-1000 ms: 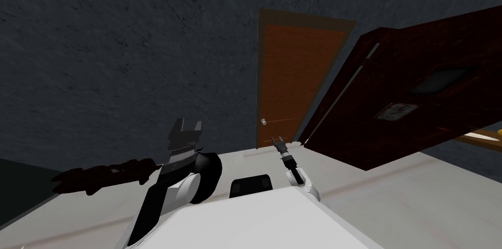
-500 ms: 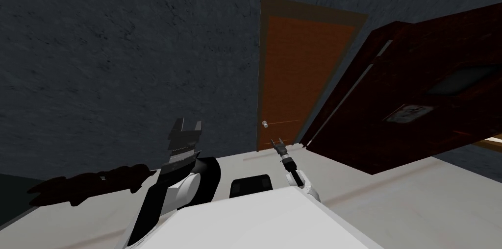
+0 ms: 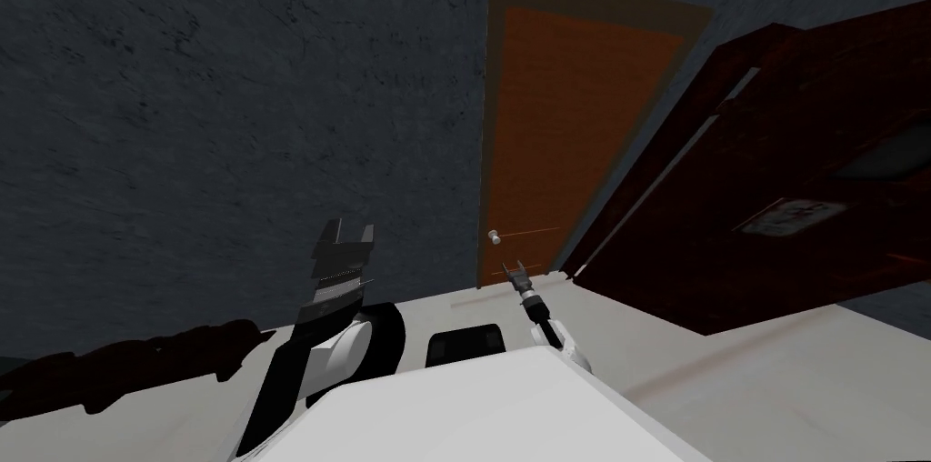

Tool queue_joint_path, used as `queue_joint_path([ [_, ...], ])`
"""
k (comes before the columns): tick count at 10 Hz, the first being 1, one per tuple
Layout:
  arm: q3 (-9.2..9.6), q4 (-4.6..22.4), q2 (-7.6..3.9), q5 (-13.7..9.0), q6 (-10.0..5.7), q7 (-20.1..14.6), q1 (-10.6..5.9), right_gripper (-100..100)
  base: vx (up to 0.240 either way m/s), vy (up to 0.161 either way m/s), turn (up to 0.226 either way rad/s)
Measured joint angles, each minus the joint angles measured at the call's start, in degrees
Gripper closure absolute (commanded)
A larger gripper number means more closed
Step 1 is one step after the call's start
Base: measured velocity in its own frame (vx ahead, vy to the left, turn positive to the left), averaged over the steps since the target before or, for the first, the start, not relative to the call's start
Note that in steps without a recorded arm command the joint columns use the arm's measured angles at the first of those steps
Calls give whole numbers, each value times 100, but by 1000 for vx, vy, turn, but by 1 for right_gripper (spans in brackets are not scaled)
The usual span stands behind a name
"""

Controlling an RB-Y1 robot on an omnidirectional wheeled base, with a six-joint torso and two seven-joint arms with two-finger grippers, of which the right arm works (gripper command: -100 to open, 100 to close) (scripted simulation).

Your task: Pull the door open

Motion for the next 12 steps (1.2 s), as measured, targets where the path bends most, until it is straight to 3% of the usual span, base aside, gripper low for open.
queue_joint_path([
  [2, -18, 64, -1, 37, 6, 71, -8, -100, 68, 26, 83],
  [3, 8, 127, 8, -70, 43, 159, -90, -100, 69, 51, 131],
  [8, 69, 834, 37, -649, 116, 804, -708, -100, 63, -12, 84],
  [11, 117, 1188, 77, -990, 175, 1164, -1036, -100, 76, -85, 48],
  [12, 153, 1248, 123, -1079, 190, 1265, -1075, -100, 22, -80, 19],
])
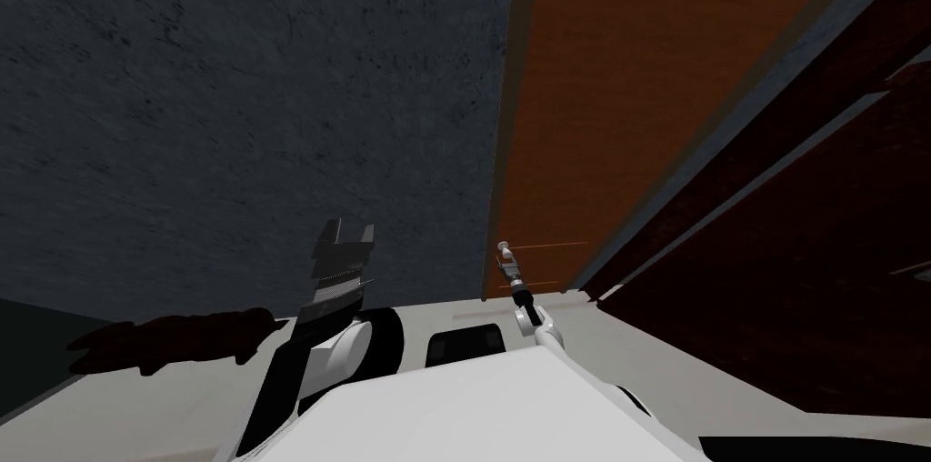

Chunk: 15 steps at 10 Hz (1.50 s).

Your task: Pull the door open

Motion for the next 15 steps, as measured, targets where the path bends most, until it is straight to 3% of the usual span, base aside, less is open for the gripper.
queue_joint_path([
  [3, 76, 247, 112, -206, 103, 225, -139, -100, 48, -70, -16],
  [6, 91, 212, 155, -238, 133, 283, -107, -100, -4, -14, -3],
  [7, 66, 355, 136, -254, 105, 309, -205, -100, -31, 23, 6],
  [8, 82, 380, 158, -248, 82, 315, -206, 100, -22, 8, -32],
  [13, 80, 361, 155, -248, 74, 310, -178, 100, -1, -3, 2],
  [14, 79, 361, 154, -248, 74, 310, -178, -100, -64, 101, 84],
  [15, 67, 366, 81, -255, 54, 290, -195, -100, -154, 192, 74],
])
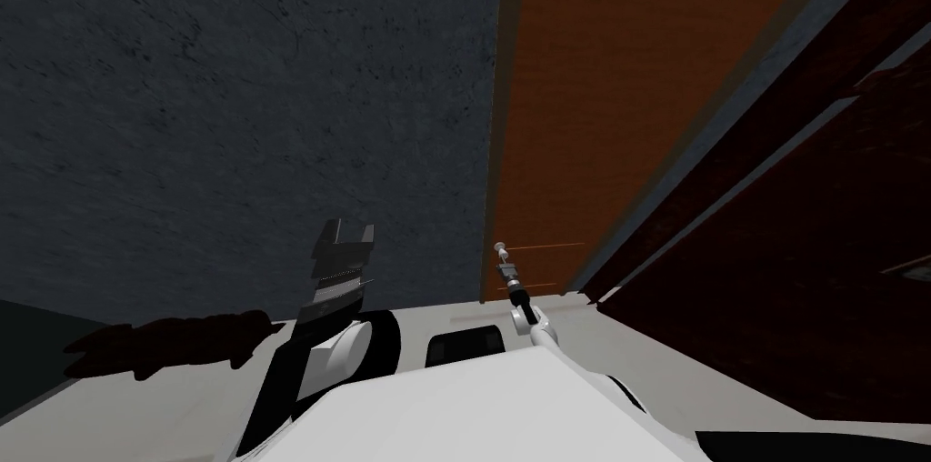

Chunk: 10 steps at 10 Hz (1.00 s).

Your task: Pull the door open

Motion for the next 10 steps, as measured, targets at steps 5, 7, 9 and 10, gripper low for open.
queue_joint_path([
  [5, -13, -52, -233, -9, -21, -137, -3, -100, -193, 33, 0],
  [7, -11, -133, -302, -9, 8, -213, 20, -100, -133, -58, -16],
  [9, -59, -190, -357, -42, 13, -251, 95, -100, 109, 6, 188],
  [10, -121, -121, -413, -85, -36, -269, 105, -100, 179, 16, 209],
])
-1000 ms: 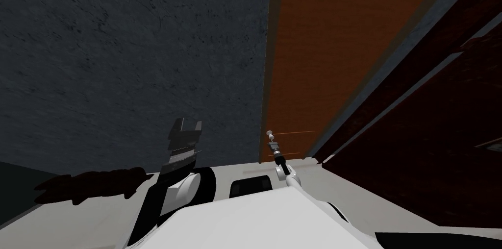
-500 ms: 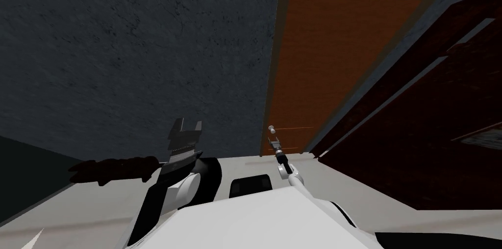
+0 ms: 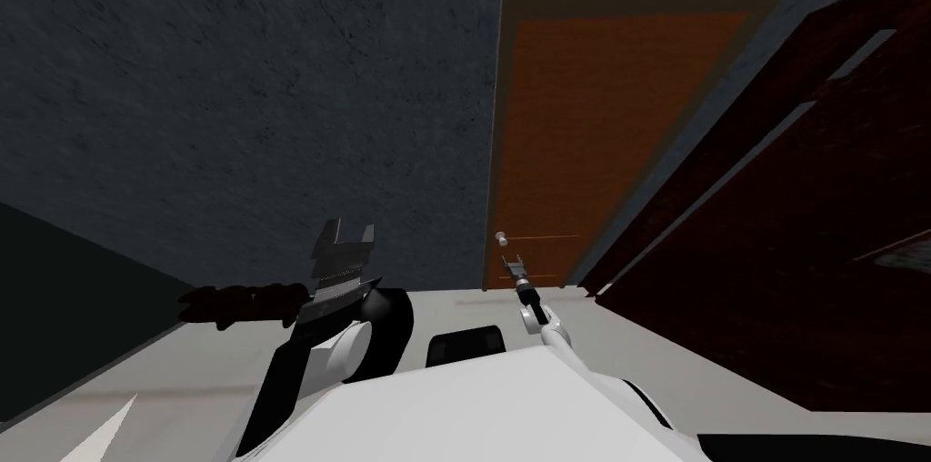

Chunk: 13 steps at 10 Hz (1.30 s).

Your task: Pull the door open

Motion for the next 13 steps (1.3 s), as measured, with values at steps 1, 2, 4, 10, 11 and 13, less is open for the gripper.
queue_joint_path([
  [1, -100, 248, -80, -67, -134, 16, -81, -100, 195, 37, 312],
  [2, -155, 28, -110, -105, -80, -24, 62, -100, 205, 6, 141],
  [4, -233, -5, -201, -162, -69, -98, 137, -100, 77, -6, 7],
  [10, -481, 327, -454, -330, -335, -143, 133, 100, 69, -10, 101],
  [11, -481, 321, -454, -330, -339, -139, 128, 100, -18, 0, 15],
  [13, -477, 327, -454, -325, -331, -136, 133, 100, -9, 1, 1],
])
